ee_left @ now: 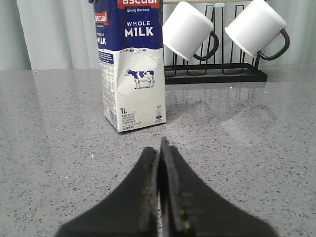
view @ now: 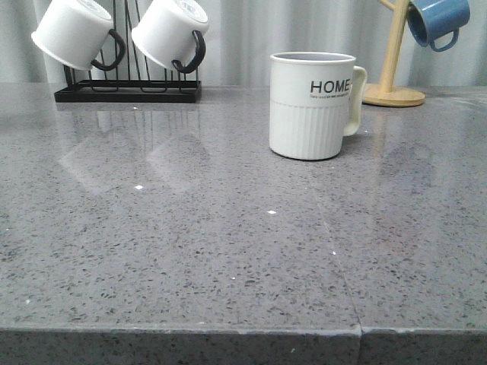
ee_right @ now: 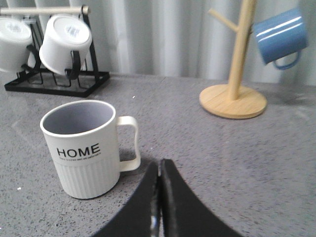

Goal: Place milk next to cup
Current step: 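Set the HOME mug down on the table, release, withdraw right gripper, then reach the left gripper to the milk carton and grasp it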

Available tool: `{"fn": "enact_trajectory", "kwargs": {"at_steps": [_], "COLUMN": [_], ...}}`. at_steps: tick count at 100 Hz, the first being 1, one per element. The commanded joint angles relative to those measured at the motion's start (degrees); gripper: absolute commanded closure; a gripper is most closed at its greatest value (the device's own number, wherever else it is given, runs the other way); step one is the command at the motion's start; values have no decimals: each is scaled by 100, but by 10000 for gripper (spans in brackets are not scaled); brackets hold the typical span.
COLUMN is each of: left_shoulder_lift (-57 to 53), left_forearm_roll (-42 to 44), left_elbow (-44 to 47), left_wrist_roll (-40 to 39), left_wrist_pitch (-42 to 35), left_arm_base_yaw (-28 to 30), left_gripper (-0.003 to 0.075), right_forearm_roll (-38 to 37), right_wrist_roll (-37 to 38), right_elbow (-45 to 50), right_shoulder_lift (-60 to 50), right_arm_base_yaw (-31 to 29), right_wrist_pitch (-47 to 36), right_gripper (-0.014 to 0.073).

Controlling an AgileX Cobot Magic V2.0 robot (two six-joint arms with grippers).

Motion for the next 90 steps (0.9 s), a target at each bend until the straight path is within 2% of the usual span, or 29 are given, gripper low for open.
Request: {"fn": "enact_trajectory", "kwargs": {"at_steps": [1, 21, 33, 42, 56, 67, 80, 90], "left_shoulder_lift": [-168, -168, -168, -168, -157, -8, 529, 1110], "left_forearm_roll": [0, 0, 0, 0, 0, 37, 37, 48], "left_elbow": [342, 342, 295, 22, -724, -1455, -2306, -2777], "left_wrist_roll": [0, 0, 0, 0, 0, 0, 0, 0], "left_wrist_pitch": [-483, -539, -990, -959, -389, 350, 1210, 1525], "left_arm_base_yaw": [-47, -47, -47, -47, -37, -37, -37, -37], "left_gripper": [741, 741, 741, 741, 741, 741, 741, 741], "right_forearm_roll": [23, 28, 33, 33, 33, 33, 33, 33], "right_wrist_roll": [132, 244, 244, 244, 244, 244, 244, 244], "right_elbow": [-131, -131, -131, -131, -131, -131, -131, -131], "right_shoulder_lift": [-599, -1770, -2145, -2234, -2226, -2226, -2226, -2226], "right_arm_base_yaw": [29, 182, 189, 189, 189, 189, 189, 189], "right_wrist_pitch": [267, 1654, 2169, 2405, 2539, 2558, 2558, 2558], "right_gripper": [659, 659, 659, 659, 659, 659, 659, 659]}}
